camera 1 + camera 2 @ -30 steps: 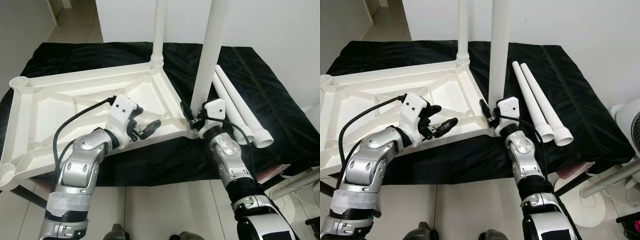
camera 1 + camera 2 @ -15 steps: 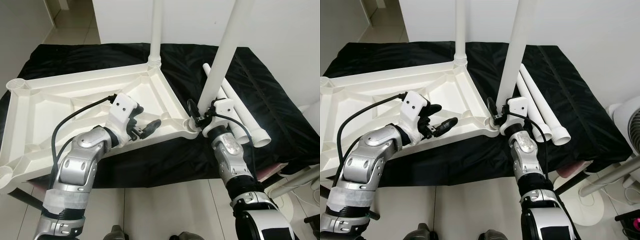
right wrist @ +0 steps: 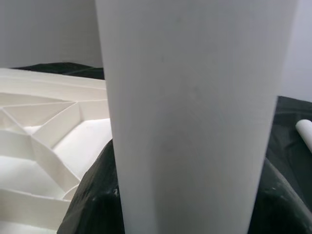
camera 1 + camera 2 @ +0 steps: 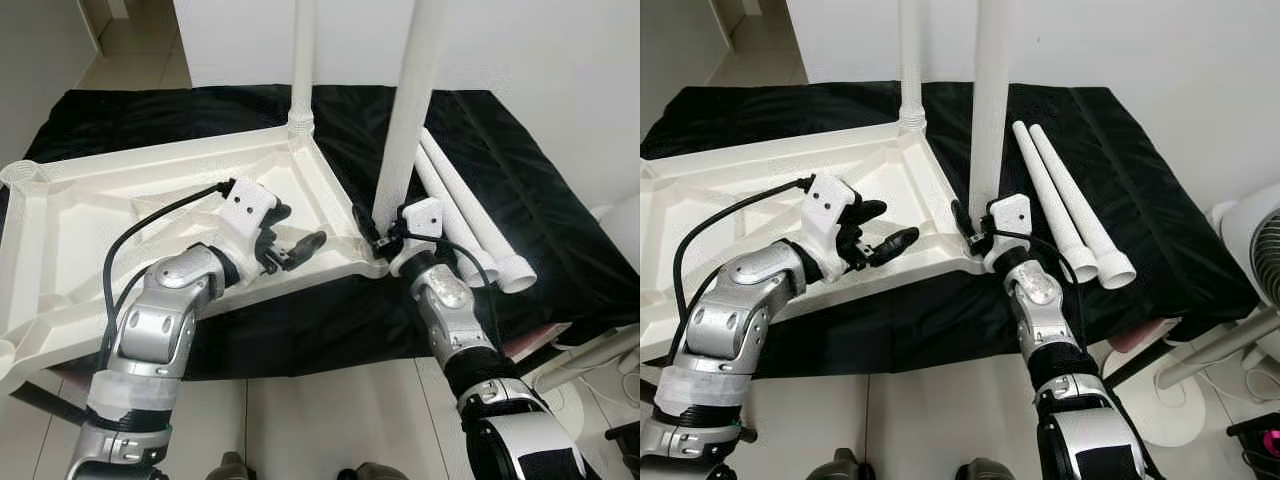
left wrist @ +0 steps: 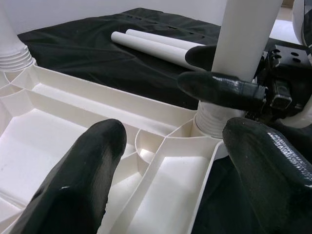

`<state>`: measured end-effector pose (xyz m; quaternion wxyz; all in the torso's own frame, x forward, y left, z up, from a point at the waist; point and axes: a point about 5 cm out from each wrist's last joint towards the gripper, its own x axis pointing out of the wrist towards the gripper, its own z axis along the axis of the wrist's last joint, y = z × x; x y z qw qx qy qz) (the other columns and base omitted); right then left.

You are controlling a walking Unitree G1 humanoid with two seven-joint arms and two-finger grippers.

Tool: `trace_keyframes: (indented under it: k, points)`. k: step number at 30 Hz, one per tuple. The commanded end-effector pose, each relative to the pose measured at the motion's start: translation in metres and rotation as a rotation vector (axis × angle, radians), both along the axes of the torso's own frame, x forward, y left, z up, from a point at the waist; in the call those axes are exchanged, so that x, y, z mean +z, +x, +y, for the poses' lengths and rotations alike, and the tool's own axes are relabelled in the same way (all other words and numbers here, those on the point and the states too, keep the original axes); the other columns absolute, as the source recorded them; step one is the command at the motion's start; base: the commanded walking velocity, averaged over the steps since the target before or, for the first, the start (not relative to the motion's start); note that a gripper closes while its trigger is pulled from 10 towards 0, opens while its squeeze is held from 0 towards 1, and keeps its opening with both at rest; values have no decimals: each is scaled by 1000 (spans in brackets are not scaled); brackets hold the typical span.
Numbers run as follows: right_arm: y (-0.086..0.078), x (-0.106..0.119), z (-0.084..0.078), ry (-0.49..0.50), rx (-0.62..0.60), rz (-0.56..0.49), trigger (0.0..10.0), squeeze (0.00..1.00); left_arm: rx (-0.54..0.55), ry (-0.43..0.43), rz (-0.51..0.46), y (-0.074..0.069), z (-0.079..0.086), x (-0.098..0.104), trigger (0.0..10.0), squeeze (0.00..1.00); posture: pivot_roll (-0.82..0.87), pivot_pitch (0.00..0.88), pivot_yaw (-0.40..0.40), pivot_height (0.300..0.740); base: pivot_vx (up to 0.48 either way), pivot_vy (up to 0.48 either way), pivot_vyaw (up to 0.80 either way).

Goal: Building children table

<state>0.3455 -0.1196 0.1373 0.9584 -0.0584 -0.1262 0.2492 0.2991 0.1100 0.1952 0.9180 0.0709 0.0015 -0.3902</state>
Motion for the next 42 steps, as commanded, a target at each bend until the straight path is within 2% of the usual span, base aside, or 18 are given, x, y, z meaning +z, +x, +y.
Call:
trace_keyframes:
  k: [1, 11, 14, 26, 37, 42]
  points:
    - [-8, -30, 5, -56, 44, 128, 10000, 0, 2, 8, 8, -1, -2, -1, 10000, 0, -27, 26, 13, 740, 0, 0, 0]
    - [-13, -40, -3, -56, 51, 169, 10000, 0, -8, 14, 12, -4, 0, -2, 10000, 0, -28, 26, 17, 740, 0, 0, 0]
    - [-11, -45, -6, 57, 12, 242, 10000, 0, -10, 16, 11, -5, 0, -1, 10000, 0, -30, 27, 18, 740, 0, 0, 0]
    - [-5, -51, -6, 127, -68, 351, 10000, 0, -10, 17, 16, -8, 0, -2, 10000, 0, -28, 29, 10, 740, 0, 0, 0]
    - [-6, -50, -6, 115, -95, 327, 10000, 0, 11, 19, 19, -8, 4, -2, 10000, 0, -23, 33, 0, 740, 0, 0, 0]
    - [-7, -42, -4, 137, -204, 240, 10000, 0, 22, 19, 17, -9, 5, -2, 10000, 0, -20, 32, -8, 740, 0, 0, 0]
